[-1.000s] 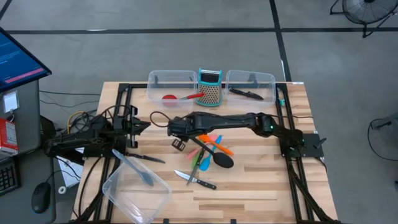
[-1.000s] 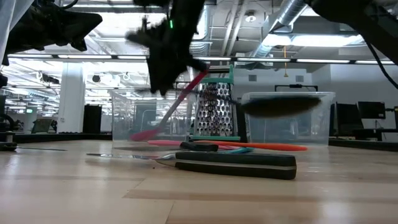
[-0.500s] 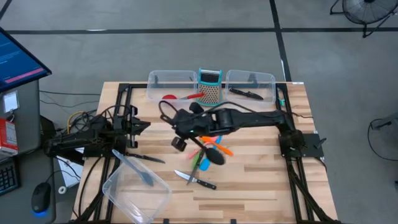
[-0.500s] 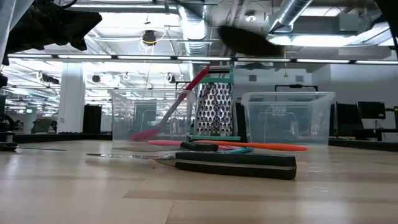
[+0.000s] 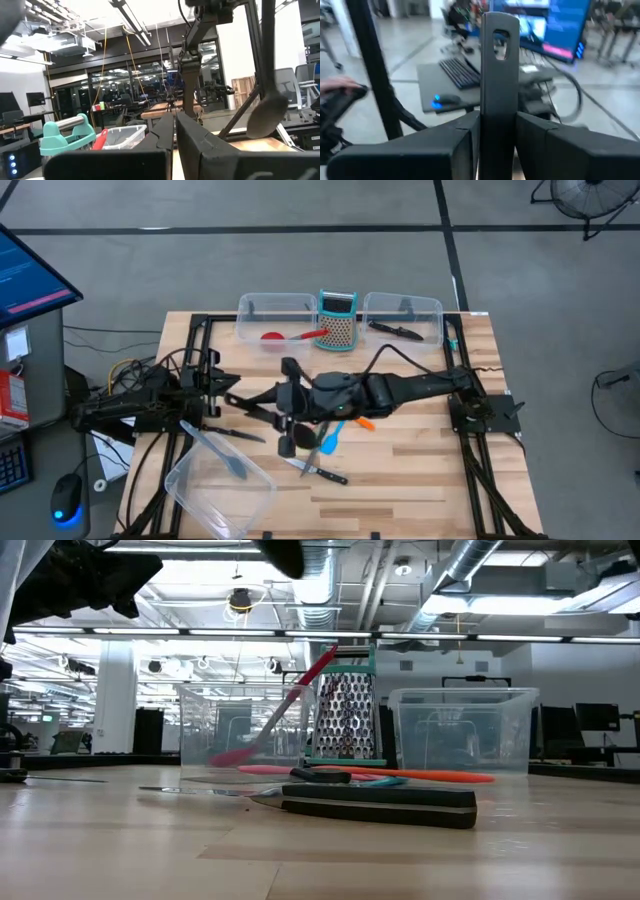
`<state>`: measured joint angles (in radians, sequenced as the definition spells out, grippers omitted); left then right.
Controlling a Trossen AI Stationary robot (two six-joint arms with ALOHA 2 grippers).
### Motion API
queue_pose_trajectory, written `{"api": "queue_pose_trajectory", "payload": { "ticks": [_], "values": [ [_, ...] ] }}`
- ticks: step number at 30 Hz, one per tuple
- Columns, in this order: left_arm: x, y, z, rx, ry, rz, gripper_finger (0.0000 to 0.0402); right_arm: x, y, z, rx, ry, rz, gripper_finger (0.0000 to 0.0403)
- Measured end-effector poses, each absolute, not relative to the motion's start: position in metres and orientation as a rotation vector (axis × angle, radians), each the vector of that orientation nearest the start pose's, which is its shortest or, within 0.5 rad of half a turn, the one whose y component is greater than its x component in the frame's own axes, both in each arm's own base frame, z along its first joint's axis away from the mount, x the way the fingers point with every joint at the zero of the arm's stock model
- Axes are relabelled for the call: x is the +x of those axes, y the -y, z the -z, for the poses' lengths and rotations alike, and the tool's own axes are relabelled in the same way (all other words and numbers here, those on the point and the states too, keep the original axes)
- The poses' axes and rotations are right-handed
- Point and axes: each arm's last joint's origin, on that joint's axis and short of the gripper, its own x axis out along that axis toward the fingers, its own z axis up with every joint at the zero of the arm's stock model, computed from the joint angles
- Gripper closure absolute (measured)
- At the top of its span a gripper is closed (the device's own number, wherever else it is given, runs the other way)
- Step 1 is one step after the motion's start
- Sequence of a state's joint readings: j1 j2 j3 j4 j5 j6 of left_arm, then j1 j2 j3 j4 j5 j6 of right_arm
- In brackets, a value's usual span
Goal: Pick & Place Kitchen Items
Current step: Put the black serving spoon into the bottom transparent bin
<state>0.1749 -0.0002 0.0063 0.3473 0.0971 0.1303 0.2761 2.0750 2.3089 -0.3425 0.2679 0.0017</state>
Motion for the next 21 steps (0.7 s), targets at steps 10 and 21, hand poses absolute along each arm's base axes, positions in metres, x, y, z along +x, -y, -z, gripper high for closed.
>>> {"api": "queue_pose_trajectory", "payload": {
  "ticks": [10, 21],
  "values": [
    [0.090, -0.013, -0.199, 0.177, 0.353, -0.100, 0.0399, 0.448, -0.138, -0.465, -0.122, 0.194, -0.301, 0.0324],
    [0.090, -0.013, -0.200, 0.178, 0.359, -0.100, 0.0399, 0.459, -0.134, -0.462, -0.104, 0.430, -0.434, 0.0324]
  ]
}}
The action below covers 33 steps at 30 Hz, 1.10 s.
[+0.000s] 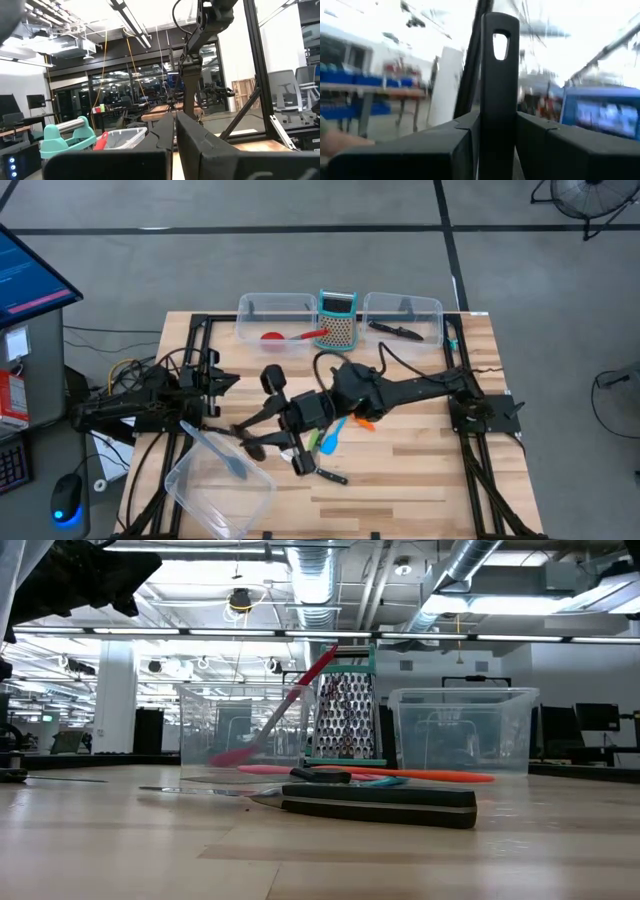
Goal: Pick & Place Kitchen Items
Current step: Put the black serving spoon into the bottom transparent bin
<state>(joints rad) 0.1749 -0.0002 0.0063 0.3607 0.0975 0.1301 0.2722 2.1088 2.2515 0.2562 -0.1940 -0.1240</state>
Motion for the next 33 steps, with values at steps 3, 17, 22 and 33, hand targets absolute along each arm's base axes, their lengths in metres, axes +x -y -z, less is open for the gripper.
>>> {"api": "queue_pose_trajectory", "payload": {
  "ticks": [3, 17, 22, 33],
  "values": [
    [0.090, -0.013, -0.200, 0.178, 0.360, -0.100, 0.0399, 0.472, -0.134, -0.448, -0.080, 0.494, -0.509, 0.0324],
    [0.090, -0.013, -0.200, 0.180, 0.366, -0.098, 0.0399, 0.539, -0.103, -0.350, 0.131, 0.567, -0.664, 0.0324],
    [0.090, -0.013, -0.200, 0.180, 0.366, -0.101, 0.0399, 0.548, -0.089, -0.335, 0.200, 0.508, -0.665, 0.0324],
    [0.090, -0.013, -0.200, 0.180, 0.366, -0.101, 0.0399, 0.559, -0.092, -0.308, 0.254, 0.341, -0.714, 0.0324]
  ]
}}
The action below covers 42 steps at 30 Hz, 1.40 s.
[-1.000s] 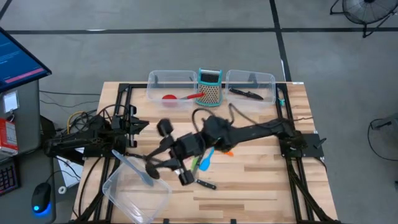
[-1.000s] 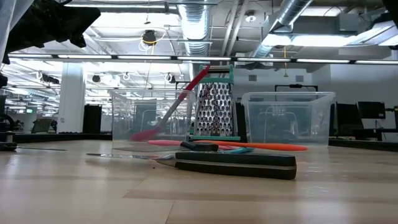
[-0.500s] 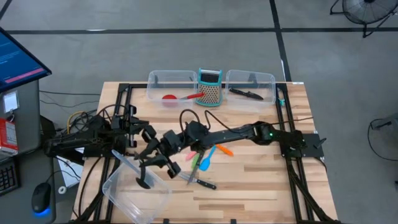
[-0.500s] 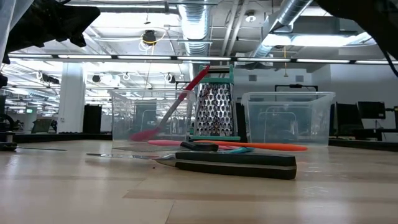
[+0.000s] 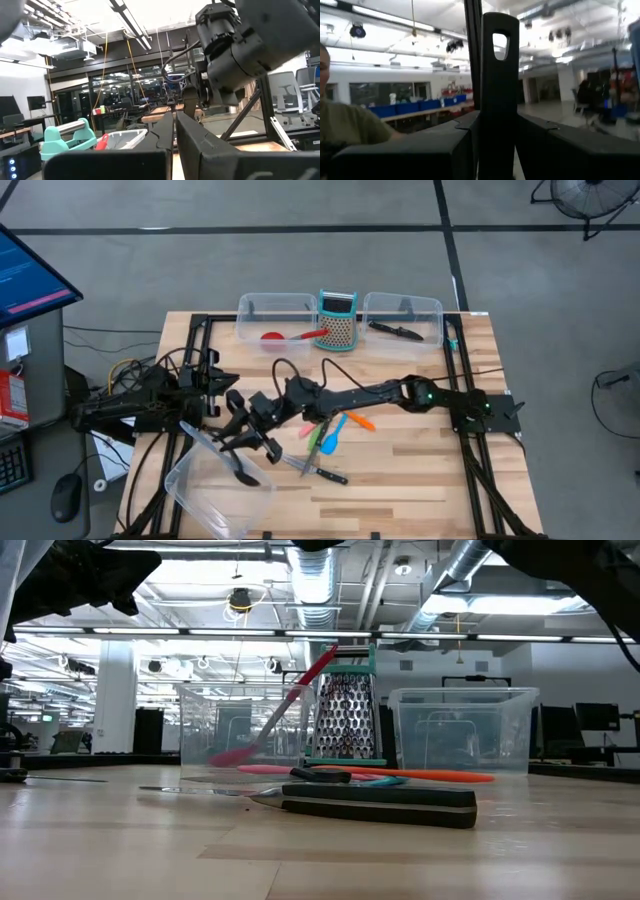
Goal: Pick & Place Kitchen Items
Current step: Put the black serving spoon into the bottom transparent bin
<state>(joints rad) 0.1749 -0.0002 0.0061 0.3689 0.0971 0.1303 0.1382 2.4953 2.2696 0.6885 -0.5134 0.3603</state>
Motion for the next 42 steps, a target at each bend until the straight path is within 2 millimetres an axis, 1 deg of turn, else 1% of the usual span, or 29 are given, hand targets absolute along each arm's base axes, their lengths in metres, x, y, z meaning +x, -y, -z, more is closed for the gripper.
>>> {"api": "queue_pose_trajectory", "payload": {
  "ticks": [3, 8, 16, 20, 25, 28, 30, 35, 42],
  "values": [
    [0.090, -0.013, -0.200, 0.179, 0.366, -0.101, 0.0399, 0.560, -0.095, -0.303, 0.260, 0.286, -0.729, 0.0324],
    [0.090, -0.013, -0.200, 0.179, 0.366, -0.101, 0.0399, 0.564, -0.096, -0.293, 0.240, 0.190, -0.703, 0.0324],
    [0.090, -0.013, -0.200, 0.179, 0.366, -0.101, 0.0399, 0.565, -0.094, -0.291, 0.190, 0.187, -0.688, 0.0324],
    [0.090, -0.013, -0.200, 0.180, 0.366, -0.101, 0.0399, 0.567, -0.091, -0.286, 0.181, 0.146, -0.674, 0.0324],
    [0.090, -0.013, -0.200, 0.180, 0.367, -0.100, 0.0399, 0.573, -0.094, -0.263, 0.215, 0.109, -0.672, 0.0324],
    [0.090, -0.013, -0.200, 0.180, 0.366, -0.100, 0.0399, 0.576, -0.094, -0.254, 0.237, 0.091, -0.669, 0.0324],
    [0.090, -0.013, -0.200, 0.180, 0.366, -0.100, 0.0399, 0.577, -0.092, -0.253, 0.243, 0.086, -0.665, 0.0320],
    [0.090, -0.013, -0.200, 0.180, 0.366, -0.100, 0.0399, 0.577, -0.088, -0.253, 0.243, 0.088, -0.657, 0.0296],
    [0.090, -0.013, -0.200, 0.179, 0.366, -0.100, 0.0399, 0.578, -0.087, -0.252, 0.246, 0.069, -0.652, 0.0289]
  ]
}}
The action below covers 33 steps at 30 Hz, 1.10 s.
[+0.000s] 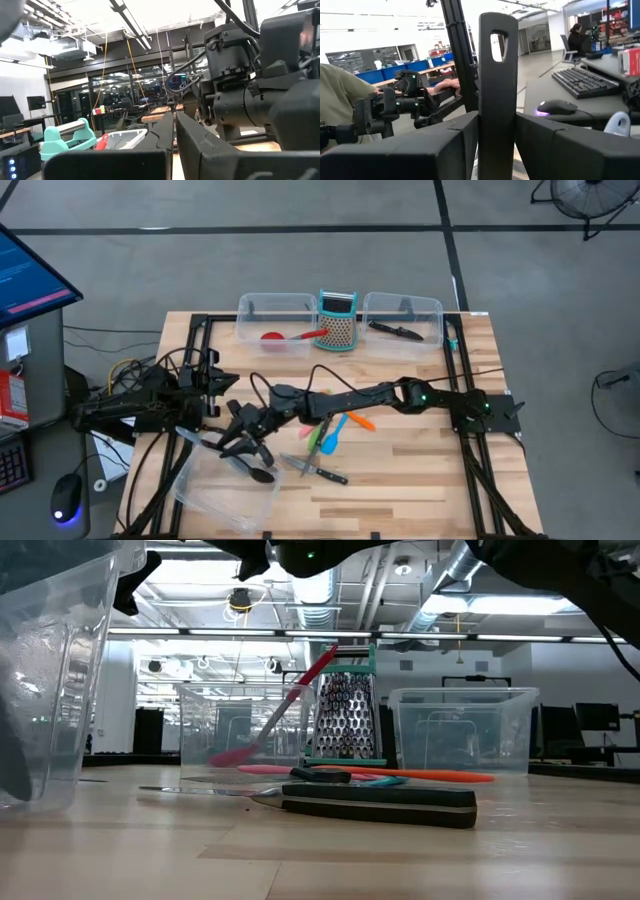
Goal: Pick & Place Kitchen Items
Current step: Put the black serving spoon into the bottom transparent bin, then put the orange spatula into the bottom transparent bin
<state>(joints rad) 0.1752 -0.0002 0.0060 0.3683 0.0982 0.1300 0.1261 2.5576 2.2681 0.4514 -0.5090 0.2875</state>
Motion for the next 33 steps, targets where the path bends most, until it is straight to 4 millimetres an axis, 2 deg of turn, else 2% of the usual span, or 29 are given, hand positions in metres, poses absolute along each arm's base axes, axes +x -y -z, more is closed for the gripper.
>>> {"api": "queue_pose_trajectory", "payload": {
  "ticks": [6, 13, 16, 21, 25, 29, 31, 33],
  "values": [
    [0.090, -0.013, -0.200, 0.180, 0.366, -0.100, 0.0399, 0.578, -0.088, -0.248, 0.227, 0.041, -0.649, 0.0261],
    [0.090, -0.013, -0.200, 0.180, 0.366, -0.100, 0.0399, 0.578, -0.088, -0.248, 0.222, 0.039, -0.652, 0.0172],
    [0.090, -0.013, -0.200, 0.180, 0.366, -0.100, 0.0399, 0.577, -0.087, -0.252, 0.227, 0.031, -0.651, 0.0148],
    [0.090, -0.013, -0.200, 0.180, 0.367, -0.100, 0.0399, 0.564, -0.083, -0.288, 0.231, -0.029, -0.616, 0.0146],
    [0.090, -0.013, -0.200, 0.180, 0.367, -0.100, 0.0399, 0.544, -0.074, -0.318, 0.245, -0.176, -0.546, 0.0153],
    [0.090, -0.013, -0.200, 0.179, 0.367, -0.100, 0.0399, 0.512, -0.067, -0.349, 0.223, -0.362, -0.475, 0.0160],
    [0.090, -0.013, -0.200, 0.179, 0.366, -0.100, 0.0399, 0.490, -0.066, -0.364, 0.177, -0.471, -0.383, 0.0164],
    [0.090, -0.013, -0.200, 0.180, 0.366, -0.100, 0.0399, 0.471, -0.066, -0.370, 0.120, -0.581, -0.264, 0.0168]
  ]
}}
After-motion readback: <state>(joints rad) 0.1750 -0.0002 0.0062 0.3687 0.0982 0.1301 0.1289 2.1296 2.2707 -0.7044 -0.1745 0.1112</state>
